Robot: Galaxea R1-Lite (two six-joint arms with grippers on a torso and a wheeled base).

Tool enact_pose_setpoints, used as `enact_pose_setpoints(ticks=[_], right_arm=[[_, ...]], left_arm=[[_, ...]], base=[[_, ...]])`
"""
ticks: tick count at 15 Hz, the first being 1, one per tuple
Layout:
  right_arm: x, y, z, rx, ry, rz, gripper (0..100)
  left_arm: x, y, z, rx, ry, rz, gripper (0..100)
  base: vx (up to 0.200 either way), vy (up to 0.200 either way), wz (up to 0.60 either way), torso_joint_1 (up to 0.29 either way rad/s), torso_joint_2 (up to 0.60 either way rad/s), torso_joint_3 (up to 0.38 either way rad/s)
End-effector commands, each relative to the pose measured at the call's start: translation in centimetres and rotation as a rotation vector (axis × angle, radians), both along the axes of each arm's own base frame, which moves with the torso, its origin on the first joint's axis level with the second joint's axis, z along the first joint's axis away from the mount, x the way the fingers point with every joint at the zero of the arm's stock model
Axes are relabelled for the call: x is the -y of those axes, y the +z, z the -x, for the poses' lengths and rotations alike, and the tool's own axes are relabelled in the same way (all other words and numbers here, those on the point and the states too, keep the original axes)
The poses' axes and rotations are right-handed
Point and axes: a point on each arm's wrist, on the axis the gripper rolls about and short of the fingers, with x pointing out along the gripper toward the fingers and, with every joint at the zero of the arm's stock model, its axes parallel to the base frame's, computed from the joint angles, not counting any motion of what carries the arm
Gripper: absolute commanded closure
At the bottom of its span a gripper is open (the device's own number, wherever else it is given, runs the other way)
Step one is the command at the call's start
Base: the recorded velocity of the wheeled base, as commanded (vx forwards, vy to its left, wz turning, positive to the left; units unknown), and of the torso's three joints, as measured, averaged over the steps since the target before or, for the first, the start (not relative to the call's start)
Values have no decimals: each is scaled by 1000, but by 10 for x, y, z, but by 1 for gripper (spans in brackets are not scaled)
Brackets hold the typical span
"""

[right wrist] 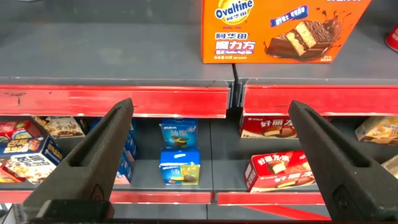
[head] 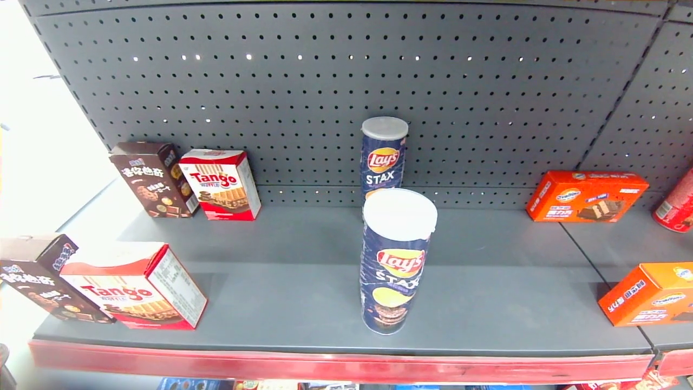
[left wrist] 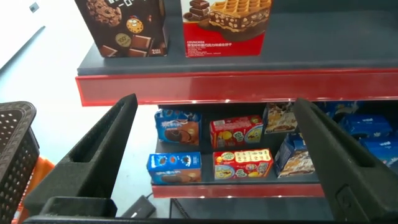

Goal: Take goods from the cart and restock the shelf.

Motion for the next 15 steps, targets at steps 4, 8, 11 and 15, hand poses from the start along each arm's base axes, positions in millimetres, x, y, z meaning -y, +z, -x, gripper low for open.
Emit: enact_pose_setpoints(ticks=[4, 8, 11, 15], right_arm=[[0, 0, 0, -1, 1, 0, 0], [0, 0, 0, -1, 1, 0, 0], [0, 0, 0, -1, 1, 0, 0], [0, 0, 0, -1, 1, 0, 0]], left_arm=[[0, 0, 0, 1, 0, -3, 0], [0, 0, 0, 1, 0, -2, 0], [0, 0, 0, 2, 3, 9, 0], [0, 0, 0, 0, 5, 7, 0]], base=[[0, 0, 0, 0, 0, 0], [0, -100, 0, 4, 1, 1], [0, 0, 0, 0, 0, 0], [-50, 0, 0, 1, 1, 1]])
